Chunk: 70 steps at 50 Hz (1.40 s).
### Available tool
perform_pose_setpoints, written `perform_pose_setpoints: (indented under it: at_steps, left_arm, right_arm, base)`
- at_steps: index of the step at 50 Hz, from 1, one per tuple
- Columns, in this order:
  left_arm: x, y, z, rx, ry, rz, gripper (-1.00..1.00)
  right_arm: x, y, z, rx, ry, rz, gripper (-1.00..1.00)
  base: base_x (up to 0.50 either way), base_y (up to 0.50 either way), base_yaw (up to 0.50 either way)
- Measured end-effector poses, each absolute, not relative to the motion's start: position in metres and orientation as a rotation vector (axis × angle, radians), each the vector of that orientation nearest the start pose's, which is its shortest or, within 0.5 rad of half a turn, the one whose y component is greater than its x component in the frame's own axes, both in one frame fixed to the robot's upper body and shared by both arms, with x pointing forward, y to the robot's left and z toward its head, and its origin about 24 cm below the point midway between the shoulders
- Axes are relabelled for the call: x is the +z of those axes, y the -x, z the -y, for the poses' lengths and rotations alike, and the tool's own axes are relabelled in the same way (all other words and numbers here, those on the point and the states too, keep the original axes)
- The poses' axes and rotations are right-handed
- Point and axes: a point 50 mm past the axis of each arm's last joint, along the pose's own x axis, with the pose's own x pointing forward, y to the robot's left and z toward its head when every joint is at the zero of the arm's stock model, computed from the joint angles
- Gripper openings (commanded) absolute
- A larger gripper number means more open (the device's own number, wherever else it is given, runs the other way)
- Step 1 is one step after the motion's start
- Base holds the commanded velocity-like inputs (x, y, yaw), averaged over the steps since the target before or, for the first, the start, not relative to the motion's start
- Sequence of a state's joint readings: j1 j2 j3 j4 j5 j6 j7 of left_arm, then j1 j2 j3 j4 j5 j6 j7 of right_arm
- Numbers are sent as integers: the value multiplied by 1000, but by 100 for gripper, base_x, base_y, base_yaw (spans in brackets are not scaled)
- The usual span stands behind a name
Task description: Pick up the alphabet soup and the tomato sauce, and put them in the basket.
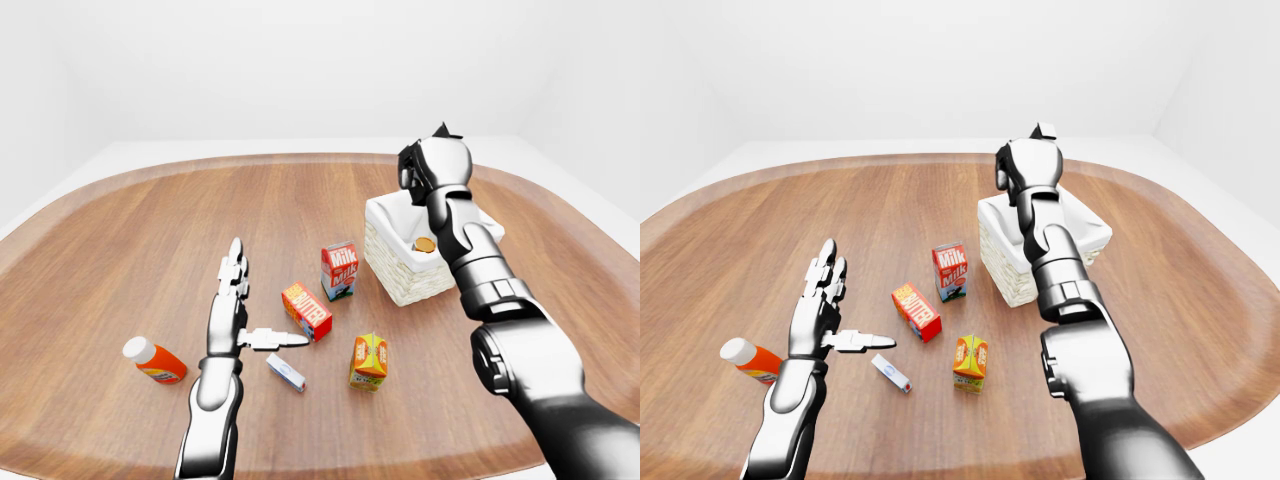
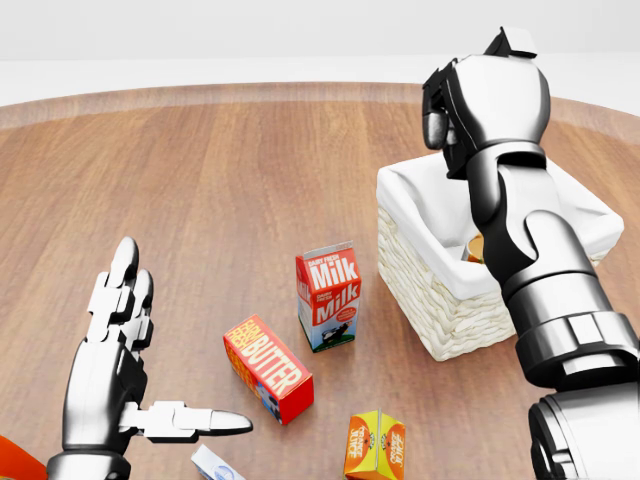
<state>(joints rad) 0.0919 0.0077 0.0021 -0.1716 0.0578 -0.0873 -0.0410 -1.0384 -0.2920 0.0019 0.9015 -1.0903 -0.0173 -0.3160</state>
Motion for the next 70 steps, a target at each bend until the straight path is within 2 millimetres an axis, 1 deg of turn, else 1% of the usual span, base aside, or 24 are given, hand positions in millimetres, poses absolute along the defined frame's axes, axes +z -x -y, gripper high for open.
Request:
perform_pose_setpoints:
  at_steps: [11,25,70]
  left_arm:
    - [68,-235,-154,-15,-72,166,100]
    - [69,-236,-154,-13,-70,170,100]
    - [71,-235,-154,-16,-70,178,100]
  right_arm:
    - [200,-418,172,-331,1368,316,-100]
    - [189,-421,180,-337,1387,234,-100]
    - [148,-413,200,-337,1379,34,-100]
  base:
    - [0,0,0]
    - [0,0,0]
    - [0,0,0]
